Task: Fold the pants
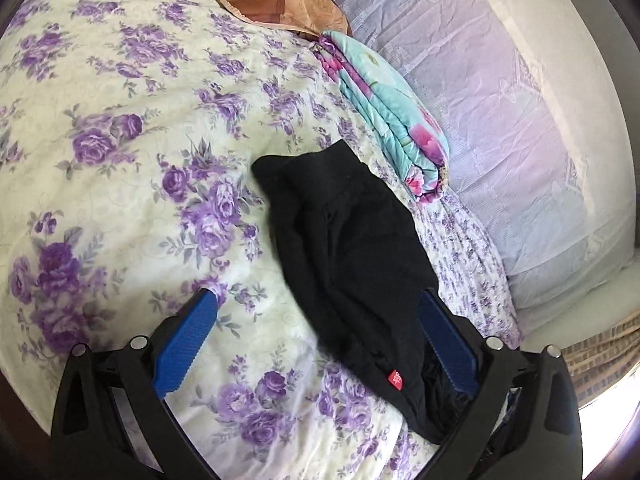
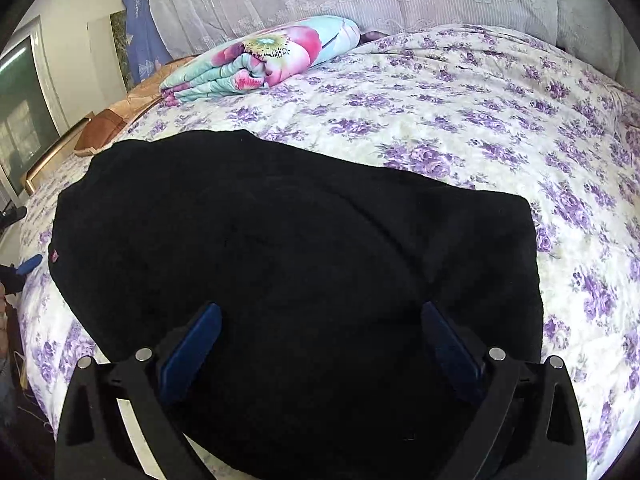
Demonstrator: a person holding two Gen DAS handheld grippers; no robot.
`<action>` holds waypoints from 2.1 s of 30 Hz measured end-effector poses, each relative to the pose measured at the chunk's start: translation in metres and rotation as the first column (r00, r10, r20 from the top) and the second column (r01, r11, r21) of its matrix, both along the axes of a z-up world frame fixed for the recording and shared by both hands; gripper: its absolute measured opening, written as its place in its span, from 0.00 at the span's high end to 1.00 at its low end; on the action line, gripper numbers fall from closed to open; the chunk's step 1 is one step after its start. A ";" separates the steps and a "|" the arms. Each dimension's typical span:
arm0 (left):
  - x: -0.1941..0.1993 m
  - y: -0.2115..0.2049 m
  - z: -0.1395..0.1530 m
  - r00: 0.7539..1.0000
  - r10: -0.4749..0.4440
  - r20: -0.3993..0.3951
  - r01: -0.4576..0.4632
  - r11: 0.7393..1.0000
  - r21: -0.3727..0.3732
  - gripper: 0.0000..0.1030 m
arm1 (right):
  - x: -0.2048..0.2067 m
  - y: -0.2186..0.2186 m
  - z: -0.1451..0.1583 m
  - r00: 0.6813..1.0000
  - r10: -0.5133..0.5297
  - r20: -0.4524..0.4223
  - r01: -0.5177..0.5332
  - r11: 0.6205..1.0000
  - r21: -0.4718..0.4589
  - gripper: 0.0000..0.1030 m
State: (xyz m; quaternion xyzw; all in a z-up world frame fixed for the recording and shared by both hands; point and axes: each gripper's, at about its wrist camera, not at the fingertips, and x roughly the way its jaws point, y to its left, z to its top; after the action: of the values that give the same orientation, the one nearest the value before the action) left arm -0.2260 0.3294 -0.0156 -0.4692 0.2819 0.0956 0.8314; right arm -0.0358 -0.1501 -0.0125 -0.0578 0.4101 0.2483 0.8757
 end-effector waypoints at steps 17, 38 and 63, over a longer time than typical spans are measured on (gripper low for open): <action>0.070 0.030 -0.012 0.994 -0.054 -0.100 0.058 0.997 0.046 0.75 | 0.003 -0.003 -0.001 1.000 0.001 -0.010 -0.001 1.000 0.026 0.03; 0.090 -0.187 0.152 0.926 -0.374 0.054 0.262 0.738 0.621 0.85 | -0.003 -0.112 0.027 0.953 -0.302 -0.016 0.279 0.857 0.433 0.04; 0.081 -0.349 0.090 0.811 -0.585 -0.010 0.400 0.541 0.740 0.18 | -0.017 -0.178 0.035 0.920 -0.389 -0.048 0.323 0.682 0.657 0.04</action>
State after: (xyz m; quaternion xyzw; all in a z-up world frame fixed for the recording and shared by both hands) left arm -0.1448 -0.0191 0.0743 -0.0186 0.2414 -0.0996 0.9651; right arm -0.0528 -0.3282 0.0225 0.3199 0.2584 0.1973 0.8899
